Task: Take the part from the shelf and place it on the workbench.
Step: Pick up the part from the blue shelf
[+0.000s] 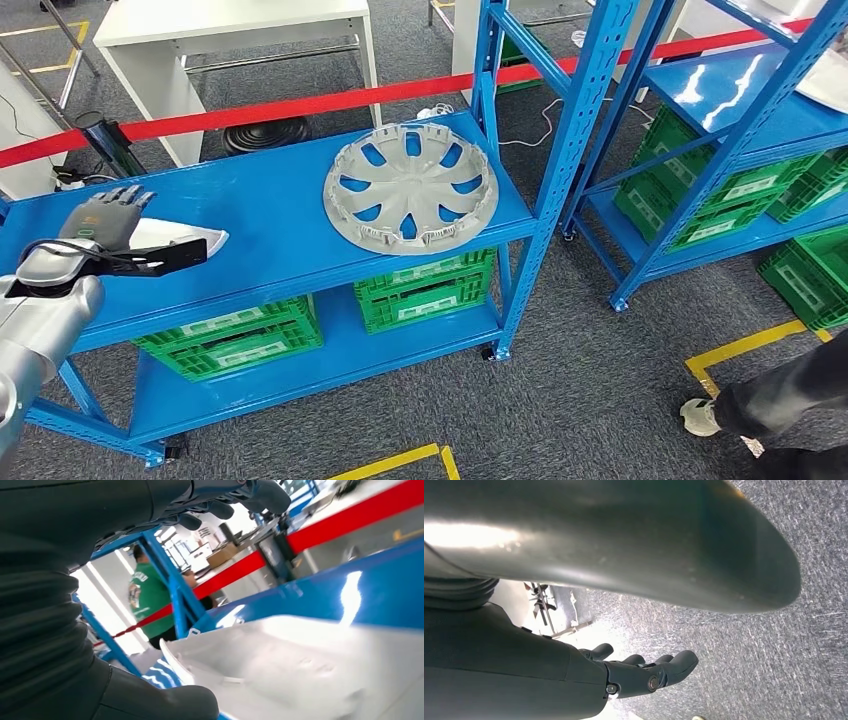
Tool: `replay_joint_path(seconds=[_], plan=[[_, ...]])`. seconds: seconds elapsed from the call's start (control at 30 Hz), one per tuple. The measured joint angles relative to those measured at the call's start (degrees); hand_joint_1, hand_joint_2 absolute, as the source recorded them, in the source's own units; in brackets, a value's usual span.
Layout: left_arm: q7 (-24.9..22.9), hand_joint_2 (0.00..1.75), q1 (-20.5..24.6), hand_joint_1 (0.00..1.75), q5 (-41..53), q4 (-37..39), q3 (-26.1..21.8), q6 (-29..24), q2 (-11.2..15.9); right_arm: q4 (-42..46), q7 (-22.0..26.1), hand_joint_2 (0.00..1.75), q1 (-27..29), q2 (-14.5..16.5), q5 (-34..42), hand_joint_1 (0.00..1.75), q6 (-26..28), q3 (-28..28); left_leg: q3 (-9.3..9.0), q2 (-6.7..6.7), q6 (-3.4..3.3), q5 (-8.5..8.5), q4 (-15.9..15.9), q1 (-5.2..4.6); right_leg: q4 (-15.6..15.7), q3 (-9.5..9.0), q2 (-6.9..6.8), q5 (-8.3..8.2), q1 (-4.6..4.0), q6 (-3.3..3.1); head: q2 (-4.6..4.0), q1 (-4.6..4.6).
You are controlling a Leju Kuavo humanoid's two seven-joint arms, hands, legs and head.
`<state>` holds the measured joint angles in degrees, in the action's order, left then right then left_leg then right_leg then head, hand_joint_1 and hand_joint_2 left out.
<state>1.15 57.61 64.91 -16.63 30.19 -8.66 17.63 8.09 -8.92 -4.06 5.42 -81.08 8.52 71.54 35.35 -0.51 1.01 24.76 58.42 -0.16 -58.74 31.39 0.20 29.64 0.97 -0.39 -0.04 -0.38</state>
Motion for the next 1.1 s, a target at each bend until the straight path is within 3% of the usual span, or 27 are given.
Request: replay_joint_path(seconds=[0.27, 0.53, 0.9, 1.1], plan=[[-0.03, 1.75, -1.19, 0.0, 2.97, 0.37, 0.01, 1.69, 2.08, 0.02, 0.0, 0.0, 0.01, 0.08, -0.64, 0.0, -0.07, -0.08, 0.0, 0.0, 0.0, 0.0, -0.01, 0.0, 0.0, 0.0, 0.0, 0.02, 0.0, 0.01, 0.0, -0.01], [3.19, 1.75, -1.19, 0.0, 4.15, 0.39, 0.01, 7.68, 3.26, 0.02, 0.0, 0.0, 0.01, 0.07, -0.71, 0.0, -0.1, -0.24, 0.0, 0.0, 0.0, 0.0, -0.01, 0.0, 0.0, 0.0, 0.0, 0.02, 0.01, 0.01, 0.0, 0.0], [5.44, 1.75, -1.0, 0.0, 5.76, 0.32, 0.01, 8.09, 4.14, 0.02, 0.0, 0.0, 0.01, 0.09, -0.67, 0.0, -0.09, -0.24, 0.0, 0.01, 0.0, 0.0, -0.01, 0.0, 0.0, 0.01, 0.0, 0.02, 0.01, 0.01, 0.0, -0.01], [5.87, 1.75, -0.88, 0.0, 6.17, 0.13, -0.01, 5.13, 4.16, 0.02, 0.01, 0.0, -0.03, 0.2, -0.55, 0.0, -0.08, -0.25, 0.0, 0.0, 0.0, 0.0, -0.01, 0.0, 0.0, 0.01, 0.0, 0.02, 0.02, 0.01, 0.0, -0.01]])
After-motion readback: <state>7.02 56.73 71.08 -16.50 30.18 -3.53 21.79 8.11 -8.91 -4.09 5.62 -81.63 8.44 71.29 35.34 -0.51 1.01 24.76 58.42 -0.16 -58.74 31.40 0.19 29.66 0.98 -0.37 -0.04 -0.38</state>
